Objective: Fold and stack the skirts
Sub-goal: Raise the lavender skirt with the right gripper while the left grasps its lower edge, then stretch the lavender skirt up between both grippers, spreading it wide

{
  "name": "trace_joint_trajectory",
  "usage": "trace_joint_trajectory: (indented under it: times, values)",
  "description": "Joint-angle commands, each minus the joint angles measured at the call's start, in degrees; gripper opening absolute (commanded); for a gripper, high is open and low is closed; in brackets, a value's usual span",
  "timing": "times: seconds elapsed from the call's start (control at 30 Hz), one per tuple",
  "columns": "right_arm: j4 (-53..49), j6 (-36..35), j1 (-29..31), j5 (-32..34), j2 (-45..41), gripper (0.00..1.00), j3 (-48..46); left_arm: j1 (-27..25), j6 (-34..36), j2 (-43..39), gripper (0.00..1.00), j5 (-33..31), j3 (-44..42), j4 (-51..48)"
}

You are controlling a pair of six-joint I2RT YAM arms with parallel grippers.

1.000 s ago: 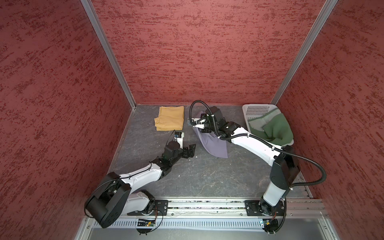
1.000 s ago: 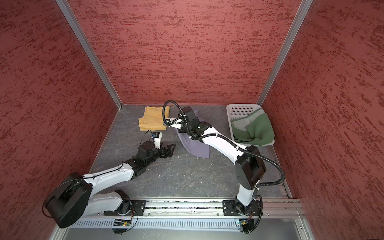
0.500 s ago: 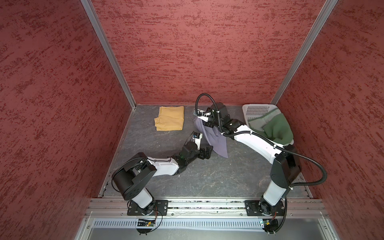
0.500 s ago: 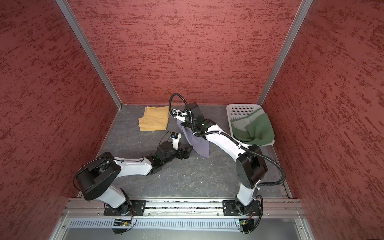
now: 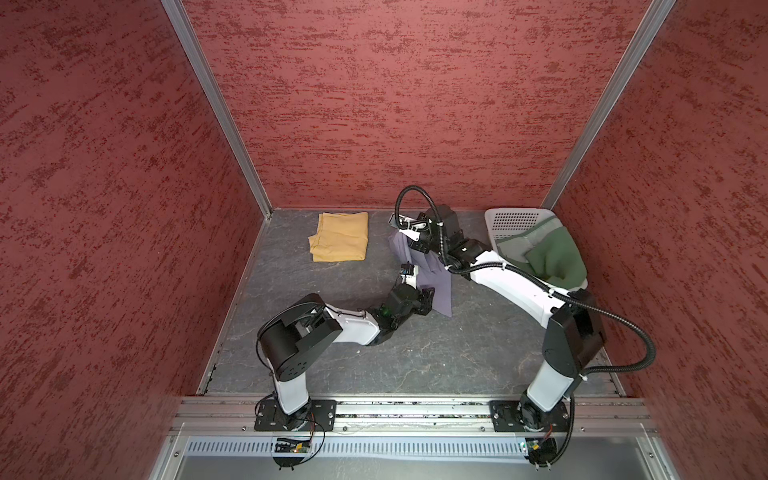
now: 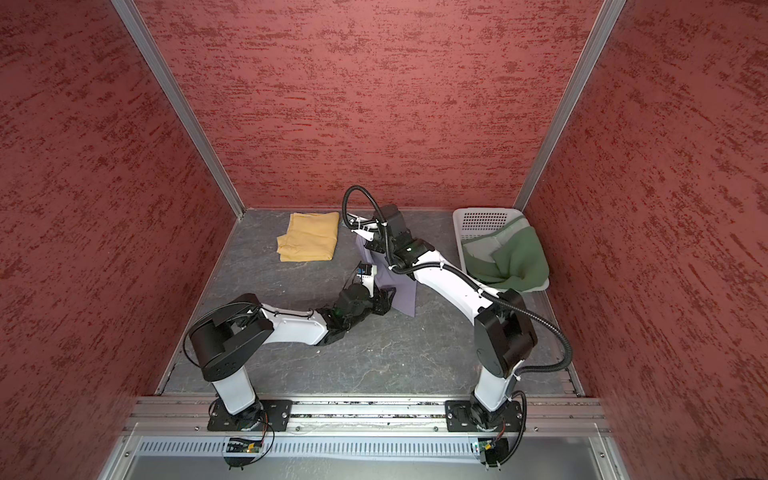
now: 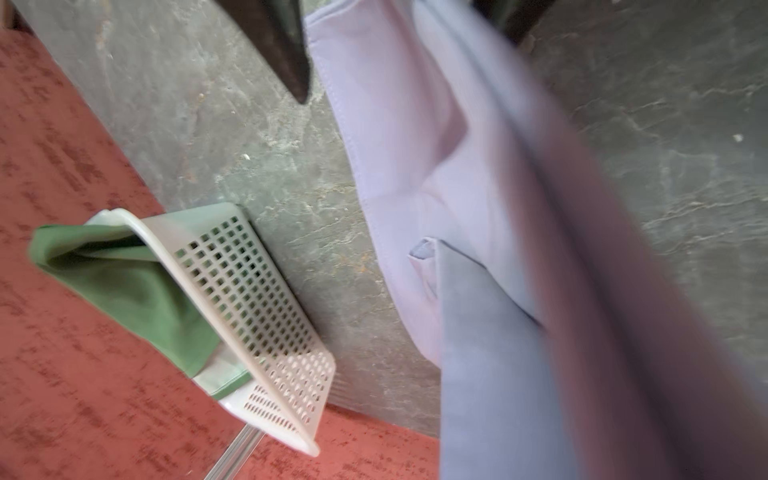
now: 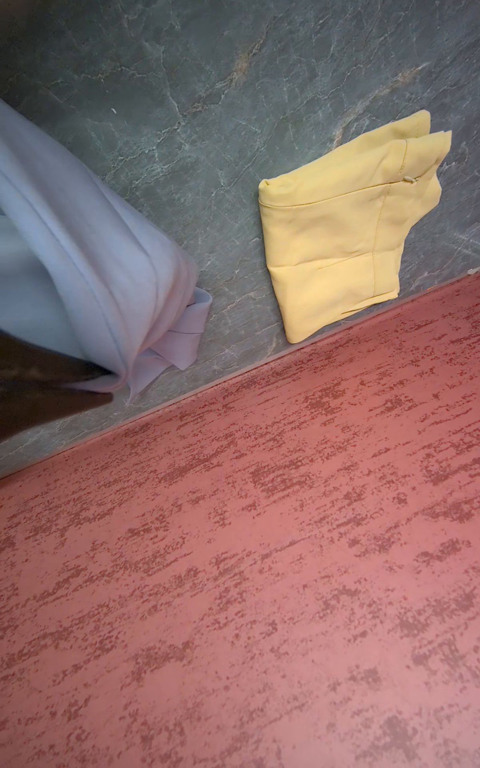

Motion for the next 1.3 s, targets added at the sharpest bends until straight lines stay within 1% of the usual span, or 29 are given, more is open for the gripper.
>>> trace_joint_trajectory:
  times: [0.0,0.07,0.17,0.27,0.37,0.5,0.63,0.73,0.8,0.93,1.03,1.1,1.2,1.27]
  values:
    - [3.75,0.81,-0.85,1.80,-3.06,0.00,-0.65,-0.02,-2.90,1.53,0.41,-2.08,1.19,-0.43]
    - [4.20,0.86,-1.13,2.15,-3.39,0.00,-1.12,-0.02,-3.68,1.84,0.26,-2.48,1.09,-0.53]
    - [5.26,1.29,-1.61,2.42,-4.19,0.00,-2.22,0.00,-4.69,1.77,0.00,-3.44,1.09,-2.21]
    - [5.71,1.90,-2.17,2.69,-4.91,0.00,-3.03,-0.02,-5.03,0.83,0.00,-5.49,0.73,-3.84]
    - [5.91,1.91,-3.02,3.76,-5.81,0.00,-3.92,0.15,-2.55,-2.10,0.00,-7.87,0.85,-8.32]
    - [7.36,2.15,-4.97,5.35,-8.29,0.00,-6.31,0.88,5.94,-8.34,0.00,-10.90,3.64,-20.31]
    - [11.26,2.85,-6.36,9.28,-11.51,0.00,-9.89,2.96,14.13,-14.80,0.00,-13.81,8.65,-34.52]
    - [11.89,3.97,-7.28,12.10,-14.06,0.00,-11.54,5.47,19.19,-19.22,0.00,-14.15,12.78,-43.36]
    - [10.56,5.70,-7.79,14.31,-15.76,0.00,-11.65,7.39,22.05,-21.79,0.00,-13.66,16.01,-48.61]
    - [7.11,7.86,-8.09,16.07,-19.62,0.00,-11.92,10.02,27.39,-25.09,0.00,-12.86,21.83,-55.95]
    - [5.32,10.35,-8.09,13.83,-23.67,0.00,-13.52,11.05,31.94,-26.84,0.00,-13.12,25.54,-59.31]
    - [4.02,12.23,-8.09,10.58,-27.21,0.00,-15.09,11.19,35.42,-27.91,0.00,-13.94,27.59,-60.74]
    - [2.07,13.34,-8.09,6.49,-32.00,0.00,-17.01,11.23,39.61,-29.44,0.00,-15.14,29.90,-62.03]
    - [1.04,13.36,-8.09,5.68,-34.79,0.00,-18.22,11.24,42.91,-30.58,0.00,-16.23,31.04,-61.87]
